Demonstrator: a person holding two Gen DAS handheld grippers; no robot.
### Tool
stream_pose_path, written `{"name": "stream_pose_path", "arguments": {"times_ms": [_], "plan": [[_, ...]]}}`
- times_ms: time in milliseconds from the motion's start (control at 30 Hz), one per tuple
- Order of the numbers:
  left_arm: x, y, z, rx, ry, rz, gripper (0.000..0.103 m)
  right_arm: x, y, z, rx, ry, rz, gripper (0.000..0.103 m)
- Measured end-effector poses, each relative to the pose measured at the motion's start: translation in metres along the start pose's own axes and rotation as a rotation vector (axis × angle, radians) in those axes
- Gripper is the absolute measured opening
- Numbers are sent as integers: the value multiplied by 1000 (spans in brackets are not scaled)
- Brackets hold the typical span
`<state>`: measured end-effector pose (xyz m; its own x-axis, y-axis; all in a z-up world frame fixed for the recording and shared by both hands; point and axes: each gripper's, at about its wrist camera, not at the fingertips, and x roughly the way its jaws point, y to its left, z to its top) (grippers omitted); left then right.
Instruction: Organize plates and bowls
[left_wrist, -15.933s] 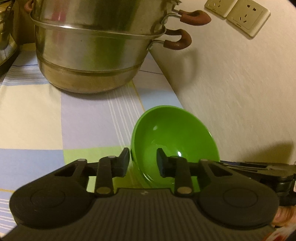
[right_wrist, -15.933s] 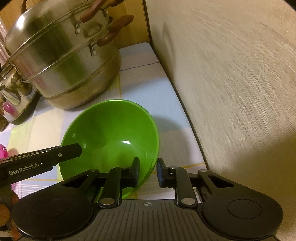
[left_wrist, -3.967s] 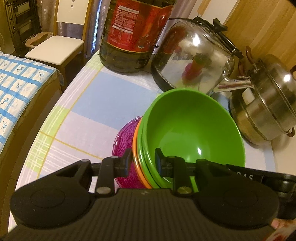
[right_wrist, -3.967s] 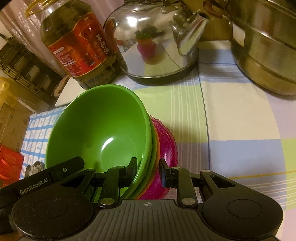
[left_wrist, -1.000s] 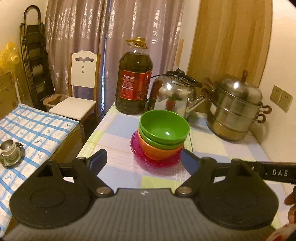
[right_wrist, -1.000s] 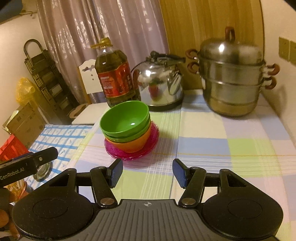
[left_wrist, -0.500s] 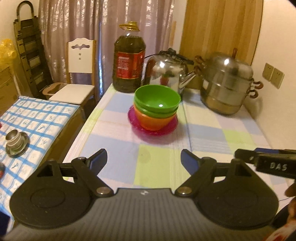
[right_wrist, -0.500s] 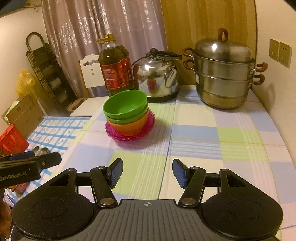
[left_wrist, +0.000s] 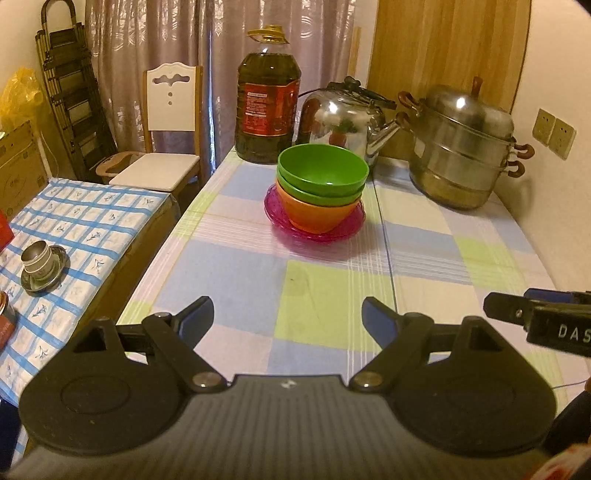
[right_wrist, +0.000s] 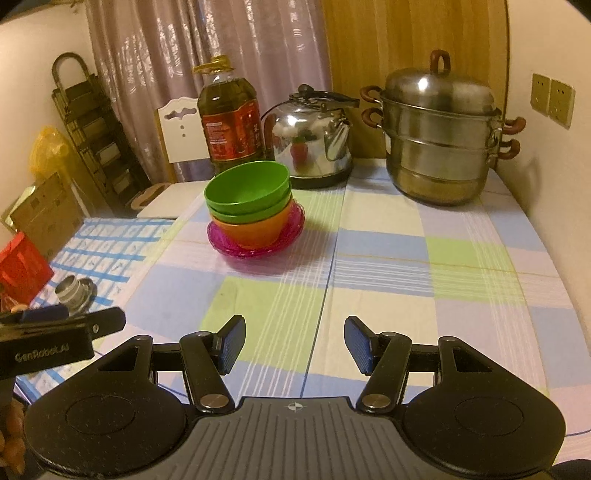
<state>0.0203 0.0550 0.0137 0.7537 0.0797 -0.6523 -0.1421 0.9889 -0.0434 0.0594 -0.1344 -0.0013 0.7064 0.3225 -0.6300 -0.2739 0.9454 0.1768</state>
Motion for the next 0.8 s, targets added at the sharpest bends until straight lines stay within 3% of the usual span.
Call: {"name": "stream_pose_path", "arguments": {"times_ms": [800], "plan": [[3, -15, -6, 35, 25, -25, 86, 1, -4, -9, 2, 10, -15, 59]]}}
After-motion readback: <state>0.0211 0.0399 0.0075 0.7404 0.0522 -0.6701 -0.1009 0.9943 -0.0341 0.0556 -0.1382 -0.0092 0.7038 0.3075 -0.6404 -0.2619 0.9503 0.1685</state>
